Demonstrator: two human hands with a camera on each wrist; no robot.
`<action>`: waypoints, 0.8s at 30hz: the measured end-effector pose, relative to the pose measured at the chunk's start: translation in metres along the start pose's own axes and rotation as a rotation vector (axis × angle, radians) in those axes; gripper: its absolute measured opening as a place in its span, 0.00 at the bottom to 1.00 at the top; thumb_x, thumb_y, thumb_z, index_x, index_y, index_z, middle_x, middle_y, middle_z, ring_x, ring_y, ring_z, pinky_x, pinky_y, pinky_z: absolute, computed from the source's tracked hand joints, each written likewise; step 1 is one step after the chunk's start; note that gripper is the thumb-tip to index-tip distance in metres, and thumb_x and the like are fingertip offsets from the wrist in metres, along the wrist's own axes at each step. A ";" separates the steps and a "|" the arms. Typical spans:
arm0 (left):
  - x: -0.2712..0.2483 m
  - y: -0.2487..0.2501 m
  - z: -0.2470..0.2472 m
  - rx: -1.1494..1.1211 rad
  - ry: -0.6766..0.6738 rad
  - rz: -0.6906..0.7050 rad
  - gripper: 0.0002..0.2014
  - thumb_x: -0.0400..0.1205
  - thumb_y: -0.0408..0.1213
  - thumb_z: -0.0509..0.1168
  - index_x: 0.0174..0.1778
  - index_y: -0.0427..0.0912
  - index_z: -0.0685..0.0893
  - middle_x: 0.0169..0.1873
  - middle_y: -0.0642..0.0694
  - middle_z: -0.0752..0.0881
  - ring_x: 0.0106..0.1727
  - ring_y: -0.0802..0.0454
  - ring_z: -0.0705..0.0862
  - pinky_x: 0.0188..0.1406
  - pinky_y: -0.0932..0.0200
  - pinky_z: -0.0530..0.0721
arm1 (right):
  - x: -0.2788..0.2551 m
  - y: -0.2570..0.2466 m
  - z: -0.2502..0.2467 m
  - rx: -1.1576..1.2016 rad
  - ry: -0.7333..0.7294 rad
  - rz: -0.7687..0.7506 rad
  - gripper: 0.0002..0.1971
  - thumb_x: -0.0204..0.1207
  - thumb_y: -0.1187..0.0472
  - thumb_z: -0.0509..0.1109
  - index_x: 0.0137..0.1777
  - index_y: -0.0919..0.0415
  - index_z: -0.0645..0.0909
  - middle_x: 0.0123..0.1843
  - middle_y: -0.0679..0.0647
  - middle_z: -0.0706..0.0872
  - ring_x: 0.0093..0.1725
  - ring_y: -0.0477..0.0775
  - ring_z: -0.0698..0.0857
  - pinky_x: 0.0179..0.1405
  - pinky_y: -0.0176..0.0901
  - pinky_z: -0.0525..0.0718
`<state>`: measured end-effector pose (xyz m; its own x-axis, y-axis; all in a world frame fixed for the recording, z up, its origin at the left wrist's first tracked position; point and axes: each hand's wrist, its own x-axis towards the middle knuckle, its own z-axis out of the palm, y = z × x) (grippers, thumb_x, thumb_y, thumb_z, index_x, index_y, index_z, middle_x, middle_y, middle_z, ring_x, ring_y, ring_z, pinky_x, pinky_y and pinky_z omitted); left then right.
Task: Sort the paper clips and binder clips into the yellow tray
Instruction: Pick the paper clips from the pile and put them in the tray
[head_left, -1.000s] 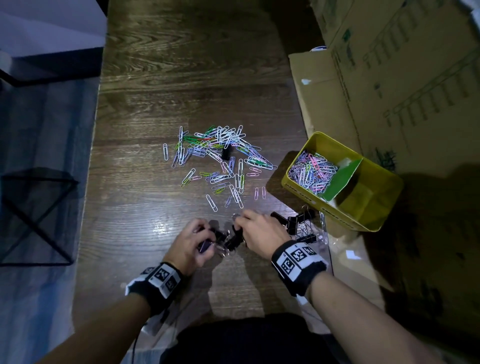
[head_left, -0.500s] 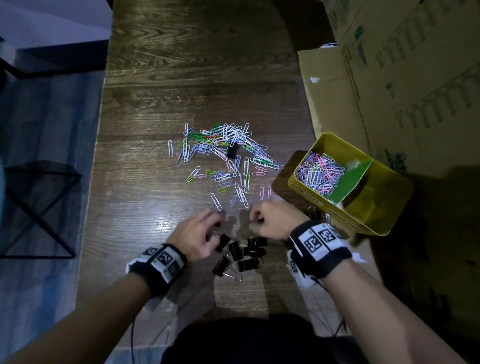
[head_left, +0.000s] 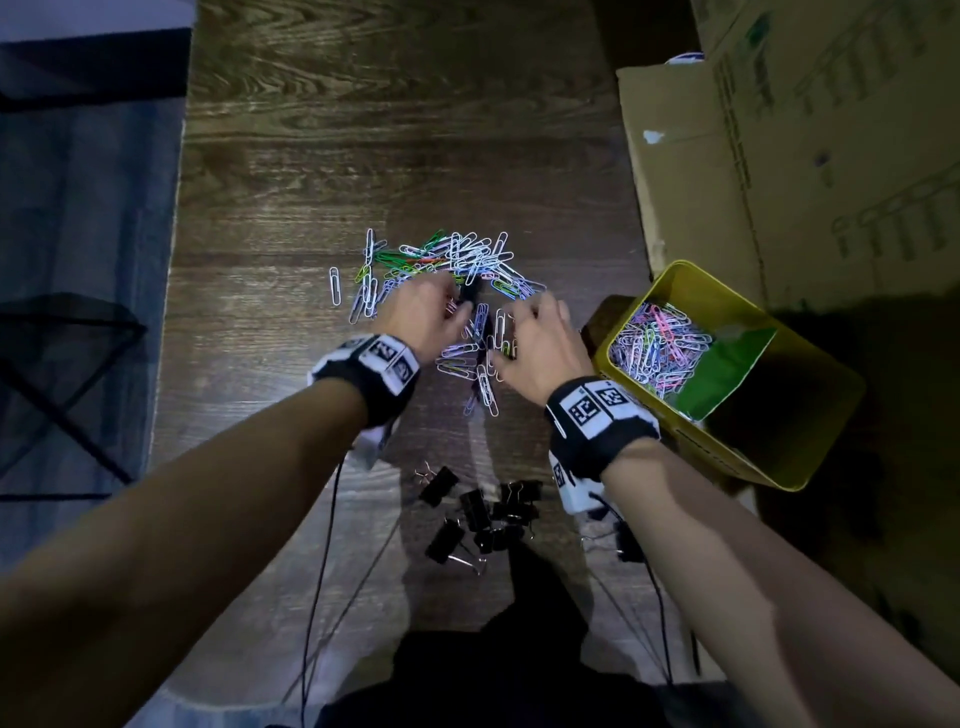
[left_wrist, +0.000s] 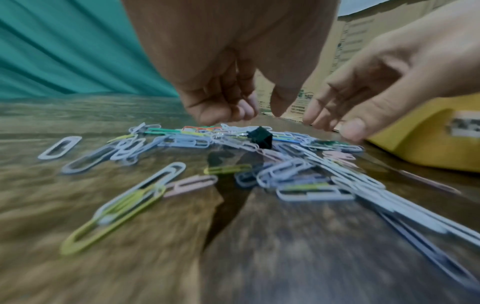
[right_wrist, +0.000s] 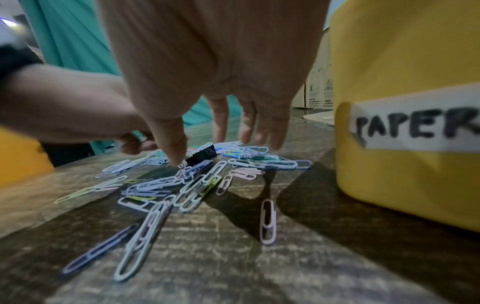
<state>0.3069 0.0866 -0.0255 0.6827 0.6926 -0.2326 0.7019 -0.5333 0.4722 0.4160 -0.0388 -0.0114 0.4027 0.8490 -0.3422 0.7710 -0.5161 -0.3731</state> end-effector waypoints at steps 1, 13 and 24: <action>0.010 0.004 -0.001 0.048 -0.004 -0.036 0.13 0.77 0.48 0.66 0.45 0.40 0.82 0.40 0.40 0.85 0.43 0.40 0.83 0.39 0.53 0.78 | 0.002 0.000 0.002 -0.020 -0.017 0.033 0.33 0.73 0.46 0.72 0.73 0.60 0.67 0.73 0.64 0.67 0.74 0.64 0.65 0.72 0.56 0.69; 0.021 0.022 -0.008 0.165 -0.138 -0.093 0.14 0.71 0.51 0.66 0.37 0.43 0.78 0.44 0.40 0.83 0.44 0.39 0.82 0.42 0.51 0.82 | 0.004 0.010 0.028 -0.024 -0.050 0.060 0.47 0.65 0.41 0.77 0.79 0.59 0.60 0.80 0.67 0.53 0.81 0.69 0.50 0.79 0.60 0.56; -0.028 -0.035 -0.047 -0.324 -0.024 -0.071 0.09 0.67 0.36 0.75 0.38 0.35 0.88 0.40 0.39 0.86 0.41 0.42 0.86 0.47 0.50 0.85 | -0.005 0.013 0.021 0.038 -0.126 0.015 0.50 0.70 0.40 0.73 0.83 0.56 0.50 0.84 0.66 0.42 0.83 0.68 0.38 0.81 0.61 0.46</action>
<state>0.2536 0.1085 0.0042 0.6418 0.7089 -0.2924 0.6492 -0.2993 0.6992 0.4135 -0.0524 -0.0323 0.3472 0.8212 -0.4529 0.7450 -0.5348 -0.3987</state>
